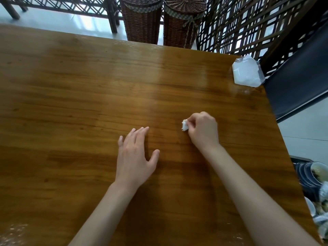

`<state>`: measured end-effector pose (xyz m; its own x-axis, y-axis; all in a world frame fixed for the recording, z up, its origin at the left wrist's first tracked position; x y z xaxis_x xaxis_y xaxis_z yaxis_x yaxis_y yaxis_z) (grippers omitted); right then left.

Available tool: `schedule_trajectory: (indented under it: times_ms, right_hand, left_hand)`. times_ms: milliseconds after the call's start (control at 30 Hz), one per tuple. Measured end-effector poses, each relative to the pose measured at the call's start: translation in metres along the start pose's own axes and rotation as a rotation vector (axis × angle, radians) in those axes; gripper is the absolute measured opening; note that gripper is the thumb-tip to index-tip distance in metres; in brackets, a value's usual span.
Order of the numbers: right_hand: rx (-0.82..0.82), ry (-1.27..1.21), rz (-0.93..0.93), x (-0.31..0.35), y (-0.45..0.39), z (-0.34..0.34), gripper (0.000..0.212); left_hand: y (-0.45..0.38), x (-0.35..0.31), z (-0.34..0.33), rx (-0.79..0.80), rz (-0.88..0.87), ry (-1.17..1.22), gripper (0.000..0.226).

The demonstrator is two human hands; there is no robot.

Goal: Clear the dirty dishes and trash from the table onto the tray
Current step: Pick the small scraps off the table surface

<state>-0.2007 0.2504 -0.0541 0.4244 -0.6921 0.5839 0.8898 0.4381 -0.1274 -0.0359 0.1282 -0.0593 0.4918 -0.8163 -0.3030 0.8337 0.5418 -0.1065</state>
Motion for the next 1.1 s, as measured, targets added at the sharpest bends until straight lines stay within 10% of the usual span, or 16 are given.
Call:
schedule_trajectory:
  times_ms: [667,1100]
  right_hand:
    - [0.201,-0.142,0.208,0.032,0.065,-0.011,0.014]
    - [-0.262,0.112,-0.361,-0.132,0.079,0.117,0.019]
  left_hand:
    - [0.015,-0.029,-0.009,0.015,-0.049,0.038,0.057]
    - [0.045,-0.05,-0.013,0.06,-0.129,0.019,0.063]
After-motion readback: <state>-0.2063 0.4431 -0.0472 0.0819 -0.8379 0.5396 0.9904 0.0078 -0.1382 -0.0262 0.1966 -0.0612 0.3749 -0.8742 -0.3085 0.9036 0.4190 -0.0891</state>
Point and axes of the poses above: each hand's wrist, its own y-axis away from the middle knuckle, its own z-axis out of the back of the hand, x = y × z, the point moved 5 cm from there along -y, towards the middle knuckle, and after that the axes turned 12 degrees about -y, right-handed, at the moved point
